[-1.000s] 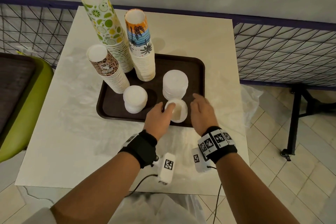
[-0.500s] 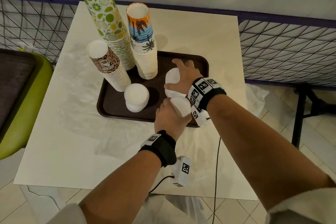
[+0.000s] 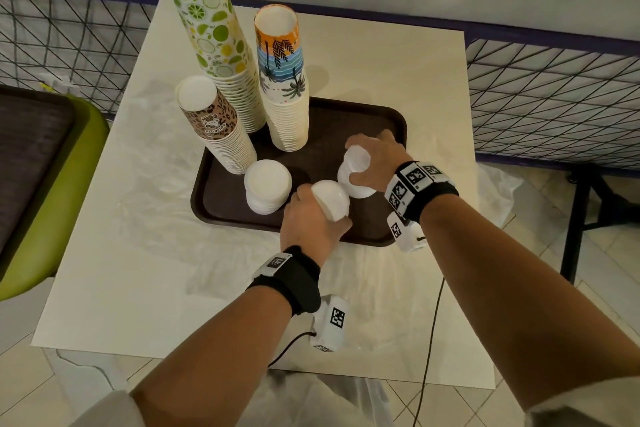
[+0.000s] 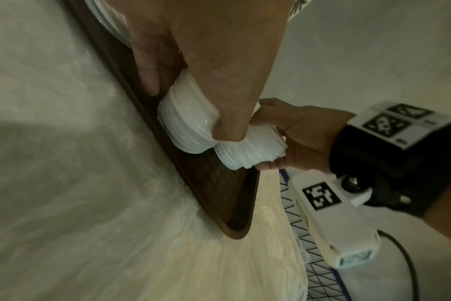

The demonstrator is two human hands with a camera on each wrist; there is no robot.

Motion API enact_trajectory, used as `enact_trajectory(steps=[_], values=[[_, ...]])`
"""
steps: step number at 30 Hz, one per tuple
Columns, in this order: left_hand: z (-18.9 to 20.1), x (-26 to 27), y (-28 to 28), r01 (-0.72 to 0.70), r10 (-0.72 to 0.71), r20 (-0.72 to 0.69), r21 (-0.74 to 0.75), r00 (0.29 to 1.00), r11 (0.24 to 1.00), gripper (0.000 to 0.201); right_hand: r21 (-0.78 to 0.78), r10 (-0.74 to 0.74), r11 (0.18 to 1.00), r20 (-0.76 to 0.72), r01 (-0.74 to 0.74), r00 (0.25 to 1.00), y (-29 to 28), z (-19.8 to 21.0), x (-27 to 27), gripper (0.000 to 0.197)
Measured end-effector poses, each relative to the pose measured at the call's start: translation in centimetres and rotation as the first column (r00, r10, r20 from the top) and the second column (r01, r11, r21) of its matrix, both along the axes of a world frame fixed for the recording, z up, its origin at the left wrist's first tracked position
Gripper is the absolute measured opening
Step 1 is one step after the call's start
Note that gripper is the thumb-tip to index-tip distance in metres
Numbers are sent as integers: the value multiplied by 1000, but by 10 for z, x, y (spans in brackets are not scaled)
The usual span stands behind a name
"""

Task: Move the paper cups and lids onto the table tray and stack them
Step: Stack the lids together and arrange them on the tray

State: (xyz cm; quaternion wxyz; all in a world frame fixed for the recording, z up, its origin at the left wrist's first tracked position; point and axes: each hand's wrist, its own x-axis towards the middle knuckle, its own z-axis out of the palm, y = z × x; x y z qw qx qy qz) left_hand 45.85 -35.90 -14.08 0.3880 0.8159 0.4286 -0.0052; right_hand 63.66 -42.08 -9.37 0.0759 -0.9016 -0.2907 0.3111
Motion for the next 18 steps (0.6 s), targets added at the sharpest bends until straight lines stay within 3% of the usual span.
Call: enact_trajectory(steps=[12, 18], values=[[-1, 2, 10, -2, 2, 24, 20, 1000, 1000, 106, 24, -95, 995, 18, 95, 995, -36, -4, -26, 65], [8, 4, 7, 20, -20, 15, 1, 1000, 1000, 113, 128, -170, 977, -34, 173, 985, -44, 2, -31, 91]])
